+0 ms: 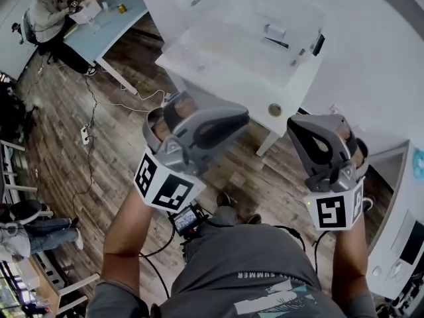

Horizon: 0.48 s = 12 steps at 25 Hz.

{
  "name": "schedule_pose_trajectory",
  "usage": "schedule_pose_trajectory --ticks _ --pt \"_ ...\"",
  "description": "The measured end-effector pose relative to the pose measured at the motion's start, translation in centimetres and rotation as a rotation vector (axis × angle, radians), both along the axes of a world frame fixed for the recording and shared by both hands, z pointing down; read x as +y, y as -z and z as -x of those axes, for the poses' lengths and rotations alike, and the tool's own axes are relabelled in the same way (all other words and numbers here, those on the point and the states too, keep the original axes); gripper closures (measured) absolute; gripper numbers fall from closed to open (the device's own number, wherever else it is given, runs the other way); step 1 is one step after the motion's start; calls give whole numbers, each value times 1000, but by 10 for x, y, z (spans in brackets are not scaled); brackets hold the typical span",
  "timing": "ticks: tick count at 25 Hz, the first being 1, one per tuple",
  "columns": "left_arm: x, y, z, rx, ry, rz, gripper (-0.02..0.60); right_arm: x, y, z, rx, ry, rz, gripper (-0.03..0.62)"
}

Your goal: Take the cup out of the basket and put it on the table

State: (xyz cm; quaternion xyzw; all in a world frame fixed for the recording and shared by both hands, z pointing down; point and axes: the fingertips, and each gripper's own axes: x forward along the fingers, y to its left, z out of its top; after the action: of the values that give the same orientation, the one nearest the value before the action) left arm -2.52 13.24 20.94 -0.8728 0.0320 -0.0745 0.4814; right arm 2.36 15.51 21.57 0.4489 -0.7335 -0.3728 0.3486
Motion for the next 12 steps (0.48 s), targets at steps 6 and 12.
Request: schedule_pose_trajectory --ticks 6,12 --pt "-47 2 13 23 -39 -7 526 -49 5 10 20 -48 -3 583" --pt "-82 -3 15 41 -52 17 526 -81 1 10 23 -70 15 583"
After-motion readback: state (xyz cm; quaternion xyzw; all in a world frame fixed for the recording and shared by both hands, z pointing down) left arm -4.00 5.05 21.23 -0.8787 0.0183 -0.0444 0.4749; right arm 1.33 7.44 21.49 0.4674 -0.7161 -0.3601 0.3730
